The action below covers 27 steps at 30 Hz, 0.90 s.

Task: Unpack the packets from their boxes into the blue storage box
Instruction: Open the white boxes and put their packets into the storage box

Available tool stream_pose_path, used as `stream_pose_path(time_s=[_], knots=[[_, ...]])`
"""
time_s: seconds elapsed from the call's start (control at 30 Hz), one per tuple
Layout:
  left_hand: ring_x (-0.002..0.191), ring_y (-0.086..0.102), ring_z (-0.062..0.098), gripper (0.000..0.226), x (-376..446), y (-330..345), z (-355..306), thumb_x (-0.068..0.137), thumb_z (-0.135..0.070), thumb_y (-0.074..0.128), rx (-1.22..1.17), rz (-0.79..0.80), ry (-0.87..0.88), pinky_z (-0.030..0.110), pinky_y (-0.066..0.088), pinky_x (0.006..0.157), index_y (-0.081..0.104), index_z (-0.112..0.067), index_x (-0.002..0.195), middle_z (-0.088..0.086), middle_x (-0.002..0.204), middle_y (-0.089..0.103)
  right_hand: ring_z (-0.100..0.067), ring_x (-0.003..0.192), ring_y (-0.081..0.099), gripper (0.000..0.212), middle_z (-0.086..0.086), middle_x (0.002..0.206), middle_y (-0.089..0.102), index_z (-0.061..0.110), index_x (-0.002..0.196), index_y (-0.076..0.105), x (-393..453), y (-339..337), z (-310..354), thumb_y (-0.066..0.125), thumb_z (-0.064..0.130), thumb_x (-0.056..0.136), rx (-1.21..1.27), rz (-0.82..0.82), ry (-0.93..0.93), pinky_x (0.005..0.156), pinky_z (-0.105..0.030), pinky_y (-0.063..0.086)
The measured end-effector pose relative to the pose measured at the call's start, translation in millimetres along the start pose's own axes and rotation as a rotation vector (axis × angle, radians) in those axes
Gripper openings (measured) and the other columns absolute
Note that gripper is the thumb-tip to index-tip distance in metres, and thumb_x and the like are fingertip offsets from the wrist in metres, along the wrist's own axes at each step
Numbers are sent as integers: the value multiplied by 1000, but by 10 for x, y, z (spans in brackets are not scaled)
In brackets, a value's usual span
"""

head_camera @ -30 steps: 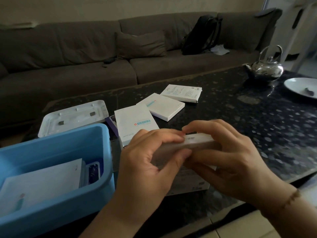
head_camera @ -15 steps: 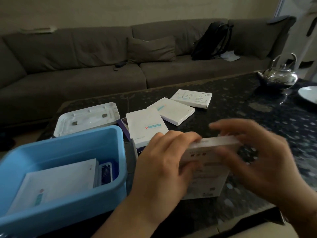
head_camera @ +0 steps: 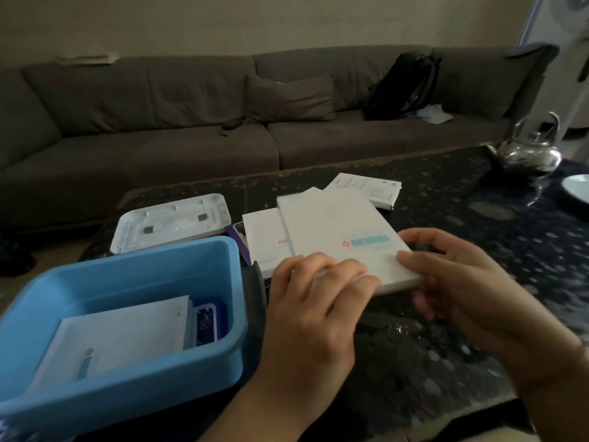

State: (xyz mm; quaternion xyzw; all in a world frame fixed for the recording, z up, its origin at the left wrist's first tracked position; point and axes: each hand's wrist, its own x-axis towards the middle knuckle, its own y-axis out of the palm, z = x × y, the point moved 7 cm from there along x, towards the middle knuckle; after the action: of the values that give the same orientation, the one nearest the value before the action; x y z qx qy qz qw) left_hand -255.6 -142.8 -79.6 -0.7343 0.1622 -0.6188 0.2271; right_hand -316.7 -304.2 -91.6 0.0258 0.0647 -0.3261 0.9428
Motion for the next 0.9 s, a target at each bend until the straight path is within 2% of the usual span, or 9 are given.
stream_pose_path(time_s=[0.1,0.17,0.23,0.4,0.53,0.67,0.77,0.83,0.9], knots=[[141,36,21,58,-59,288,169,90,-36,64,98,368,-215,53,30,116,41,-22,142,-2,148,47,-16,48,53,22,-10,85,72,14,113,62,353,73,-218,63,13,91,10,-83,52,43,-26,43],[153,2,20,76,-160,461,263,97,-47,52,86,602,-342,51,4,123,10,-24,156,-4,166,9,-14,48,54,21,-11,87,71,11,116,63,618,184,-382,60,14,95,-3,-88,109,43,-25,45],[150,-19,16,83,-230,571,330,99,-50,45,70,775,-431,45,-10,122,-9,-24,156,-5,164,-18,-12,46,54,24,-10,82,69,9,119,63,868,314,-486,59,15,96,-4,-65,128,41,-22,45],[137,-33,7,88,-280,660,486,98,-50,49,25,845,-563,36,-18,113,-13,-27,155,-9,160,-31,-14,57,60,27,-11,94,71,12,122,62,1251,562,-579,60,19,96,-75,-48,128,57,-27,54],[125,-32,2,88,-352,702,597,97,-50,50,-32,899,-663,33,-14,113,-15,-31,154,-14,158,-31,-16,61,62,22,-11,87,70,13,108,66,1342,592,-597,60,30,95,-156,-86,155,59,-29,56],[126,-32,1,91,-372,695,634,97,-49,52,-64,888,-673,34,-13,116,-17,-32,154,-16,156,-34,-16,64,62,32,-3,86,68,20,94,66,1503,329,-462,48,46,98,-347,-308,93,55,-29,52],[129,-33,0,92,-396,740,616,97,-50,52,-54,880,-638,34,-16,115,-17,-30,154,-14,156,-35,-20,99,62,25,-3,112,66,17,115,65,1690,174,-385,55,30,97,-644,-451,-154,88,-35,52],[132,-33,1,92,-418,770,605,96,-50,52,-51,877,-628,33,-16,115,-17,-29,154,-14,157,-36,-27,136,40,47,-5,146,46,22,136,52,1860,267,-451,64,26,91,-1017,-302,-256,112,-40,35],[141,-29,5,92,-437,797,604,96,-50,52,-46,889,-631,34,-15,116,-15,-29,155,-13,157,-34,-27,150,10,66,-1,162,20,26,149,36,1973,362,-560,65,26,90,-1189,-83,-232,120,-45,19]])
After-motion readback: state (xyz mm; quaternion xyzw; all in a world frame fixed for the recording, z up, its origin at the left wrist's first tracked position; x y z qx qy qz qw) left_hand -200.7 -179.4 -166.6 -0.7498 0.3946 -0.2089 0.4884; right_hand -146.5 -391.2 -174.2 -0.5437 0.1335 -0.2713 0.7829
